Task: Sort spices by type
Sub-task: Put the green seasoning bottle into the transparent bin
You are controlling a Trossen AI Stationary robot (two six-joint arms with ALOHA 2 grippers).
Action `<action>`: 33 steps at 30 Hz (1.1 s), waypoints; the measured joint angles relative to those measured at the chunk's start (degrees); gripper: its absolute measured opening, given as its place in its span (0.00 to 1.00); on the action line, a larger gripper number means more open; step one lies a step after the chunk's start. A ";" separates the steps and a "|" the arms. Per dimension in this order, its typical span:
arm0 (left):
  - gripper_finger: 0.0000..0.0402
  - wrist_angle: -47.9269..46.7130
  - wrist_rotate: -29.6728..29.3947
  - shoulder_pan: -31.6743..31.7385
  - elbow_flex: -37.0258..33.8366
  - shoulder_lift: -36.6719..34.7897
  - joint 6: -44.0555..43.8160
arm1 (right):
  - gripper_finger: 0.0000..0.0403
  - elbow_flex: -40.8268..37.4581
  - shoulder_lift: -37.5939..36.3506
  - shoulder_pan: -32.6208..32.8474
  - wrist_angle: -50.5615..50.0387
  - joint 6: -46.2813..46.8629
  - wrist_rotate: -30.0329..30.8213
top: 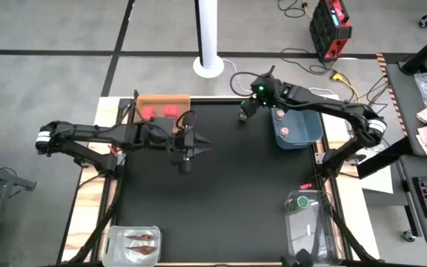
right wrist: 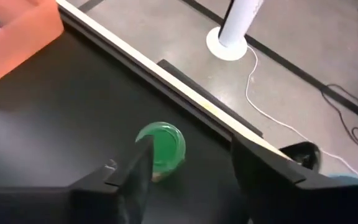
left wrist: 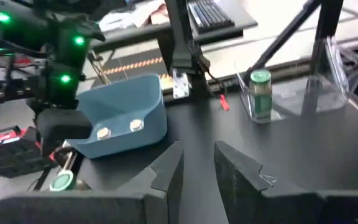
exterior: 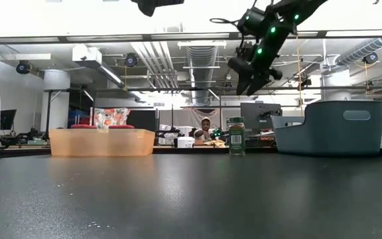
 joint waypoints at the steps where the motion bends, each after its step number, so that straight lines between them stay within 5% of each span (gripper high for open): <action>1: 0.19 -0.24 -0.01 0.00 -0.42 0.00 0.11 | 0.53 0.02 0.85 -0.04 0.64 0.38 -0.02; 10: 0.19 2.79 -0.01 -0.23 -5.60 0.00 -0.30 | 0.69 3.57 7.53 0.05 0.81 -0.81 -2.68; 15: 0.19 12.77 -0.03 -0.20 -11.26 0.20 -2.30 | 0.75 9.30 7.43 -0.06 -12.11 -5.54 -9.71; 21: 0.19 15.59 -0.03 -0.22 -14.15 0.15 0.61 | 0.77 12.37 6.00 1.57 -21.08 -19.05 -11.24; 33: 0.19 11.28 -0.01 -0.22 -14.10 -1.22 2.67 | 0.73 12.95 10.97 -0.76 -11.09 -4.54 -11.08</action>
